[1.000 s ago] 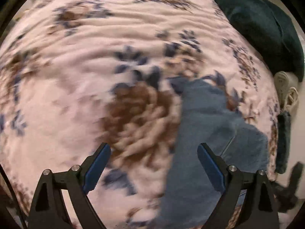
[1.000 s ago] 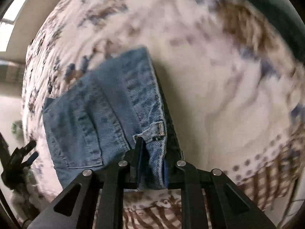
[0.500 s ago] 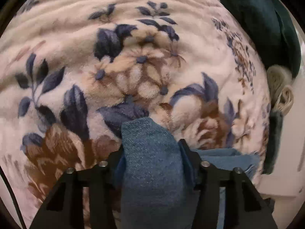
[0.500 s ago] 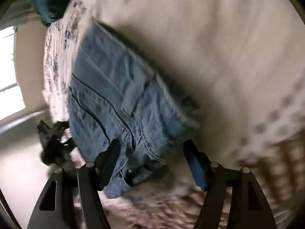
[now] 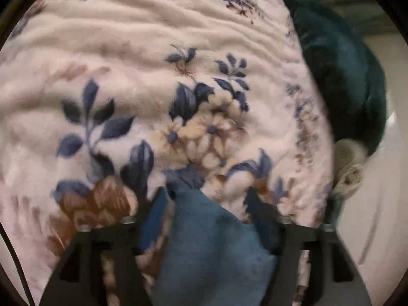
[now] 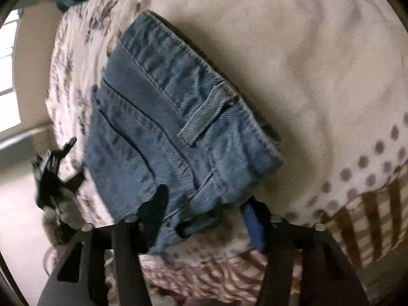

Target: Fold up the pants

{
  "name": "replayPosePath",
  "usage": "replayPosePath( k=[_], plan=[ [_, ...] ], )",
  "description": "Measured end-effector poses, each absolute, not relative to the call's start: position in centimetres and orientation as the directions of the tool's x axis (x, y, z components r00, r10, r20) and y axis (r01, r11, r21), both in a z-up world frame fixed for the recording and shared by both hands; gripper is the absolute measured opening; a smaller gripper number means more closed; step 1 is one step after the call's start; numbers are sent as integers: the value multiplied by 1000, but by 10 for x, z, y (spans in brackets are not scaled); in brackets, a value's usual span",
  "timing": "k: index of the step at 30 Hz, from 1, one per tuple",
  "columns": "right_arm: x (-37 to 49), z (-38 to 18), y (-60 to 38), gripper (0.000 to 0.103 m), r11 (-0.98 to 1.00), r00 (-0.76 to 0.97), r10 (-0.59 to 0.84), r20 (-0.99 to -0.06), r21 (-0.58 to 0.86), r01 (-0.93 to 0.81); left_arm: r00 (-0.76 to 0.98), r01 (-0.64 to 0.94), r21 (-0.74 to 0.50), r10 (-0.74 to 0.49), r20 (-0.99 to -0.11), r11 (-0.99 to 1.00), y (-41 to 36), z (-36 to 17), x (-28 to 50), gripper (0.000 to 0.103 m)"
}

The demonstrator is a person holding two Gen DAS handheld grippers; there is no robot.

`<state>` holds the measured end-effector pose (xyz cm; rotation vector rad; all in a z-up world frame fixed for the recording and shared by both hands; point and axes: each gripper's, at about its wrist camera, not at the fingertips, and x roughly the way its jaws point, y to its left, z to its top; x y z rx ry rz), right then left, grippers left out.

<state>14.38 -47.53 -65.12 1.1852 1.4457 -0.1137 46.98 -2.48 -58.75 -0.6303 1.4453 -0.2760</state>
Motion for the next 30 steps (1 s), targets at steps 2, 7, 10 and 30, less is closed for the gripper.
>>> replayPosePath(
  k=[2,7,10,30],
  plan=[
    [140,-658,-474,66,427,250,612,-750,580,694,94,-187,-564,-557,-825,804,-29,-596,464,71],
    [142,-671,-448,62,453,210,603,-769,547,704,64,-47,-452,-449,-891,891,-65,-615,454,47],
    [144,-669,-437,48,485,197,578,-792,528,697,94,-57,-428,-422,-902,902,-65,-615,453,42],
    [144,-714,-440,83,247,431,686,-587,745,620,-22,-111,-544,-549,-835,832,-27,-619,398,87]
  ],
)
